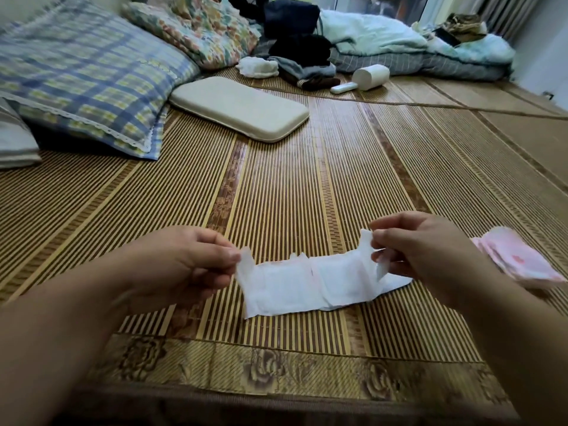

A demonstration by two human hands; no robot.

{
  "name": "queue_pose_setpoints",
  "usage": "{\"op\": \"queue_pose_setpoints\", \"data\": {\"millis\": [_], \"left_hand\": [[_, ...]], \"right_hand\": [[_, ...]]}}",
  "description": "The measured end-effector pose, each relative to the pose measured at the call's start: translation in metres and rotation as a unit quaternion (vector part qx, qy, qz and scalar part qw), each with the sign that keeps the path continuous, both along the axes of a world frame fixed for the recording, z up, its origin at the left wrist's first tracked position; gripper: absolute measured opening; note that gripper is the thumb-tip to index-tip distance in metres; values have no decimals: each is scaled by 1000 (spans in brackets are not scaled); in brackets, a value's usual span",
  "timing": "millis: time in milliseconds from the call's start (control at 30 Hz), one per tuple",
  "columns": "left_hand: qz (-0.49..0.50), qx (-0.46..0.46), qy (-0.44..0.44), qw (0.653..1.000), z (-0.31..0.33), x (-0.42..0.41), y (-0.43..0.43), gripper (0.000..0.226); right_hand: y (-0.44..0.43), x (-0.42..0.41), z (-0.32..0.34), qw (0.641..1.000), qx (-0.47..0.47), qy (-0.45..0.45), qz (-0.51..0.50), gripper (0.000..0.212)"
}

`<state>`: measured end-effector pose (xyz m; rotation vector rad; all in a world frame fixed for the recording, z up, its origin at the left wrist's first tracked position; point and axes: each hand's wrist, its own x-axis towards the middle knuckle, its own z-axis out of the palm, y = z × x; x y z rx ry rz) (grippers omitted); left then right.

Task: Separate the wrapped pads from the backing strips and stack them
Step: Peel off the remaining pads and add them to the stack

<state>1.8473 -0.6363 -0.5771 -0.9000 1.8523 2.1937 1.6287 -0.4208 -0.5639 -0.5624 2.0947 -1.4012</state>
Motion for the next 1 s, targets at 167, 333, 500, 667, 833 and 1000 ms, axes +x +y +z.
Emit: {"op": "queue_pose_setpoints", "data": {"millis": [167, 333, 500, 667, 833, 1000], "left_hand": [[11, -16, 23, 1000, -1, -23, 18, 21], [22, -73, 29, 997, -11, -43, 35, 13], [17, -180, 1, 984, -23, -61, 51, 9], [11, -216, -6, 976, -26, -68, 53, 10], [20, -242, 11, 970, -27, -70, 50, 10], [6, -385, -9, 923, -29, -64, 35, 6]], "right_hand": [[-28, 35, 2, 988, 58, 70, 121, 13], [-41, 43, -4, 931, 203, 251, 170, 30], [-36, 26, 10, 922, 208, 281, 169, 32], [-32, 19, 2, 915, 212, 216, 266, 34], [-42, 32, -21, 893, 216, 300, 256, 38], [-41, 24, -18, 905, 167, 328, 212, 43]]}}
